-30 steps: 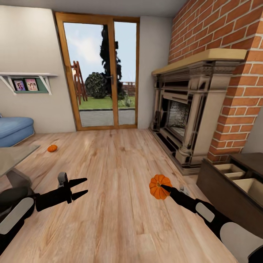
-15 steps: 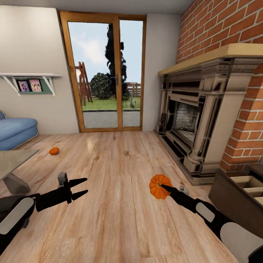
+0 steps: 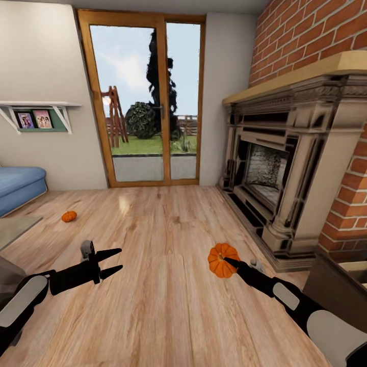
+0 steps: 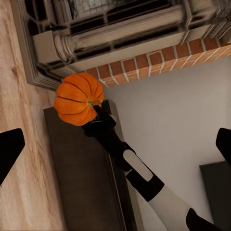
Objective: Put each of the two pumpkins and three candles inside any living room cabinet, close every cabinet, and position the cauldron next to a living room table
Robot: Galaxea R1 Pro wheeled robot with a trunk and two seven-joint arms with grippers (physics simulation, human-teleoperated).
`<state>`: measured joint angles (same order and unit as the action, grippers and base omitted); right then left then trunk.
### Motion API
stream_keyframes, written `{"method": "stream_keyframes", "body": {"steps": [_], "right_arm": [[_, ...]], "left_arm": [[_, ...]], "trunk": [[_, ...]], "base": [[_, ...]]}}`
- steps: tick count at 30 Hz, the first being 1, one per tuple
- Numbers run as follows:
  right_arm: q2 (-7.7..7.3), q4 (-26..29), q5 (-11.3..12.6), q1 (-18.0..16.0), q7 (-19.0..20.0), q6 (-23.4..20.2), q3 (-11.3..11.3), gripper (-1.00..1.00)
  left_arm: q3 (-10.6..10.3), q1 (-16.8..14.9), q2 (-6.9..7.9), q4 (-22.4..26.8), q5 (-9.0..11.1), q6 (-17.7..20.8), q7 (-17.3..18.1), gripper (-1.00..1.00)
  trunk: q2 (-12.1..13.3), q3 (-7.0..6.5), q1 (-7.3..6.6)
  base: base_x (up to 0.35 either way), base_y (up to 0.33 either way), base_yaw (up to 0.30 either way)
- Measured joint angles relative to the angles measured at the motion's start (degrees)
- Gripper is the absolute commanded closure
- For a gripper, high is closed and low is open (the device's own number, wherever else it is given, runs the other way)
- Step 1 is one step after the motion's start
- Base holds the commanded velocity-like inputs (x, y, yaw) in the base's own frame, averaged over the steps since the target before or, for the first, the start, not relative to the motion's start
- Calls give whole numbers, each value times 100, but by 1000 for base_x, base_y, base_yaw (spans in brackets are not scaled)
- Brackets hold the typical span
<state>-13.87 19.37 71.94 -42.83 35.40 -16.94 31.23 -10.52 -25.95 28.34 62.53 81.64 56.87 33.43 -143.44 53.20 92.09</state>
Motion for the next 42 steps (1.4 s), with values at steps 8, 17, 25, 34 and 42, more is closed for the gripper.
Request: {"method": "stream_keyframes", "body": {"steps": [8, 17, 25, 34, 42], "right_arm": [[-3, 0, 3, 0, -55, -6, -2, 100], [1, -1, 10, -2, -37, -3, -1, 100], [-4, 0, 8, 0, -40, -2, -2, 100], [2, -1, 5, -1, -56, -6, -2, 100], [4, -2, 4, -2, -63, -10, 0, 100]], "left_arm": [[0, 1, 0, 0, -1, 0, 1, -100], [2, 1, 1, 2, -1, 0, -5, -100], [22, -1, 0, -57, 8, 0, 0, -100], [45, 2, 1, -77, 7, 0, 0, -100], [46, 2, 1, -77, 1, 0, -4, -100]], "trunk": [[0, 0, 0], [0, -16, 0], [0, -21, 0], [0, -22, 0], [0, -39, 0]], "base": [[335, 0, 0], [335, 0, 150], [335, 0, 33], [335, 0, 46], [335, 0, 257]]}}
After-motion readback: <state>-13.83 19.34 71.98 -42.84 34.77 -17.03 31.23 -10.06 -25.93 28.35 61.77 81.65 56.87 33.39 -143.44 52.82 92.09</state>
